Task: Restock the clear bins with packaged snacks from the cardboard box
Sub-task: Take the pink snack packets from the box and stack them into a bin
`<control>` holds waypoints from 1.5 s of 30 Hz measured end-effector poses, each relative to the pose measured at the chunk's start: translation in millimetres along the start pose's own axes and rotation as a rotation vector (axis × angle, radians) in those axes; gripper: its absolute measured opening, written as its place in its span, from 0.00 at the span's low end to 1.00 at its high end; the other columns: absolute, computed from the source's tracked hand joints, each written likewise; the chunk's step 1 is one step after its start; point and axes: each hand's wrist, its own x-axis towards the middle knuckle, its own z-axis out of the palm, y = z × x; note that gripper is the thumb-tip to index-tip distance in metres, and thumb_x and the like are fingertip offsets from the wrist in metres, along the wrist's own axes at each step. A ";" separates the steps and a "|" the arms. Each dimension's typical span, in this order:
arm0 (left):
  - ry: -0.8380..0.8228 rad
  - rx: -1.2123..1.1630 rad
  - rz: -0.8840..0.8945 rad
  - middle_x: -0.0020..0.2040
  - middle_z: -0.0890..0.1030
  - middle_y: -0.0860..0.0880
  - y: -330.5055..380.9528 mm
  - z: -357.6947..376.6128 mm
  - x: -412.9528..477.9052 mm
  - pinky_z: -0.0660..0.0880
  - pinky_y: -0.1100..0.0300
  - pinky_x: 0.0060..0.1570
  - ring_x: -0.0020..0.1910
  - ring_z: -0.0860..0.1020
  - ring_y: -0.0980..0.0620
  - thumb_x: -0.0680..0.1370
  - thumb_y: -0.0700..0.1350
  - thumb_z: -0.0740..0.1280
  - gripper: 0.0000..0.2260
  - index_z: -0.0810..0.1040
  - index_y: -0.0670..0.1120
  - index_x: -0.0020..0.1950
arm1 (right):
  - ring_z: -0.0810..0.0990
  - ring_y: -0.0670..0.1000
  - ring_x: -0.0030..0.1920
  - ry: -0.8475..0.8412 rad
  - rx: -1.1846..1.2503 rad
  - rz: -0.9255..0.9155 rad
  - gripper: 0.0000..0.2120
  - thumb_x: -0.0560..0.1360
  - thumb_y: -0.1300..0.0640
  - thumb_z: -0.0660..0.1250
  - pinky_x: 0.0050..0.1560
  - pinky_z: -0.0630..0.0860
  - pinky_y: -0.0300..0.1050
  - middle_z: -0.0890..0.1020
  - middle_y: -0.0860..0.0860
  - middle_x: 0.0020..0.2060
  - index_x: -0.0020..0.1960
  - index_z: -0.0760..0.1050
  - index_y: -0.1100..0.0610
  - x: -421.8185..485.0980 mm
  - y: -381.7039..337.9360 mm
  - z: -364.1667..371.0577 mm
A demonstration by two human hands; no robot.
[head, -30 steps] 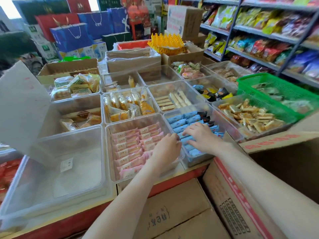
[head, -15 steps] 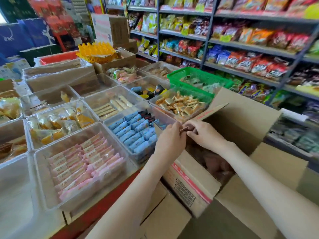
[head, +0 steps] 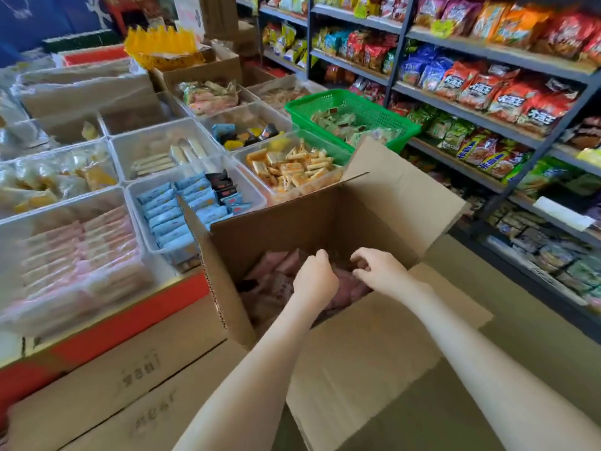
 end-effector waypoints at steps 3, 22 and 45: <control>-0.027 -0.004 -0.121 0.63 0.75 0.43 -21.1 19.1 6.0 0.70 0.52 0.60 0.63 0.73 0.42 0.79 0.40 0.58 0.18 0.68 0.45 0.69 | 0.75 0.50 0.53 -0.092 0.001 -0.032 0.15 0.78 0.57 0.63 0.54 0.71 0.41 0.78 0.53 0.58 0.64 0.73 0.56 12.4 21.0 4.5; -0.356 -0.175 -0.363 0.67 0.73 0.44 -80.0 123.0 146.8 0.68 0.53 0.66 0.66 0.71 0.44 0.79 0.43 0.61 0.16 0.71 0.48 0.68 | 0.74 0.56 0.63 -0.753 -0.341 0.119 0.21 0.79 0.61 0.58 0.53 0.69 0.38 0.73 0.55 0.66 0.71 0.67 0.58 184.3 124.3 80.9; -0.277 -1.091 -0.791 0.51 0.78 0.44 -14.9 64.4 102.0 0.76 0.55 0.46 0.47 0.77 0.46 0.80 0.56 0.60 0.19 0.74 0.42 0.60 | 0.80 0.48 0.33 -0.269 0.253 -0.108 0.07 0.70 0.67 0.66 0.41 0.75 0.39 0.82 0.49 0.29 0.36 0.75 0.57 114.5 54.2 -50.0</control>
